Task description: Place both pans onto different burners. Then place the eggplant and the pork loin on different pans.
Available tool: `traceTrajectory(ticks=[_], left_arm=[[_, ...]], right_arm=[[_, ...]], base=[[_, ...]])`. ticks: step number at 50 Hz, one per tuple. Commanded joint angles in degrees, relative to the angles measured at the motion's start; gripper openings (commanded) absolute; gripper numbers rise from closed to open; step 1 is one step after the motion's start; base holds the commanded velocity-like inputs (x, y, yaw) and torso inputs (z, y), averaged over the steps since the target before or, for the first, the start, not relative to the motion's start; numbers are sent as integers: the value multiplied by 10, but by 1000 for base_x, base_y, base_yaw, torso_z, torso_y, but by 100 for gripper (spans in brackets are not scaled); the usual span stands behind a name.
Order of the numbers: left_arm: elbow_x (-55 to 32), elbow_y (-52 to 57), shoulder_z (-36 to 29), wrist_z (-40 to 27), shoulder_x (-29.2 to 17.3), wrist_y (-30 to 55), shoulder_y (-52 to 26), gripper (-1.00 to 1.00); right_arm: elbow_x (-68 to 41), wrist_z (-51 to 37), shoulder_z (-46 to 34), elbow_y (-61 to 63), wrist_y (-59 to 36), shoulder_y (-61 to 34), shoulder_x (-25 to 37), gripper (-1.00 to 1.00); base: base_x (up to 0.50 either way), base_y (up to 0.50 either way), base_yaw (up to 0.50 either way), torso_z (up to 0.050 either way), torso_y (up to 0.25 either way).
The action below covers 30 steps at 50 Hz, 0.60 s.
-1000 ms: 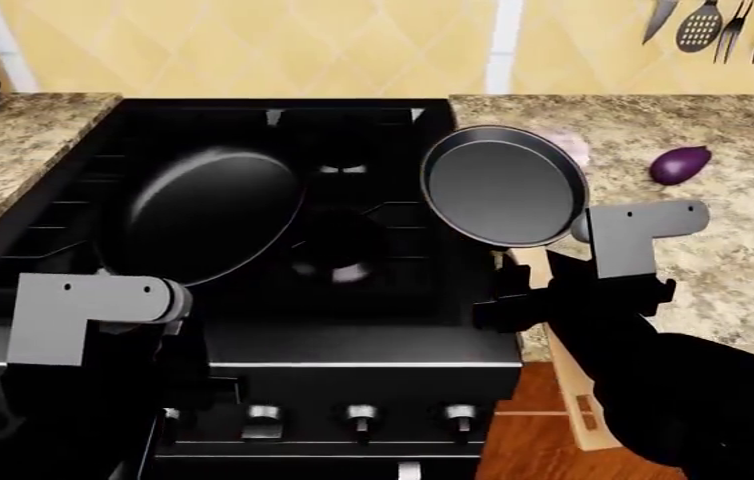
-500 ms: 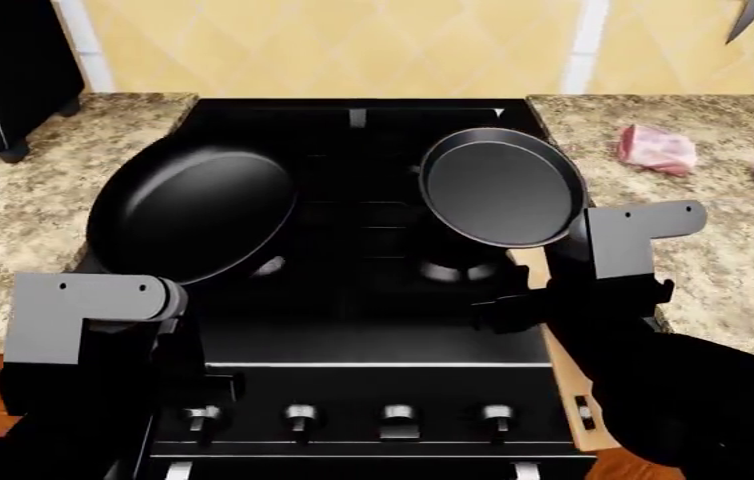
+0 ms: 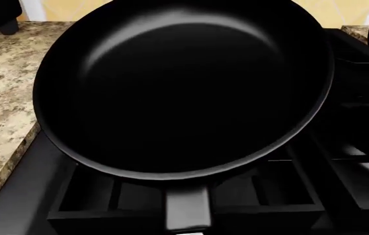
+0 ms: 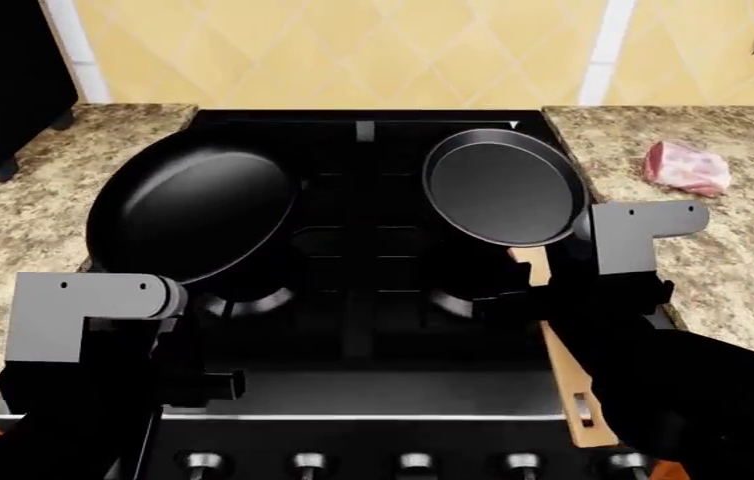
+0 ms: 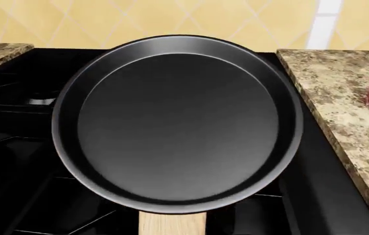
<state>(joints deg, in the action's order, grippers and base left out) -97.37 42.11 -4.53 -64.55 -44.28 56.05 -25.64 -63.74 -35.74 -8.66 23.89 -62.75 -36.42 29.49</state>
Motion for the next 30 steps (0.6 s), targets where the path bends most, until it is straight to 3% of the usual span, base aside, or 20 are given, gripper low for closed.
traceTrajectory(ticks=[1,12,30], left_arm=[[17,-1,17,1,-1,-8,-19,-100],[17,-3,13,2,-3,-7,-30,-100],[31,-5,14,15,-3,-14,-18,-100]], right_arm=[[16,4,11,5,1,-14,0,-100],[8,3,2,-27,-19,-36,1,-100],[37,27,-21,-60,11,4,2,-100]], base=[[0,0,0,0,11],[0,0,0,2,4],[0,0,0,1,4]])
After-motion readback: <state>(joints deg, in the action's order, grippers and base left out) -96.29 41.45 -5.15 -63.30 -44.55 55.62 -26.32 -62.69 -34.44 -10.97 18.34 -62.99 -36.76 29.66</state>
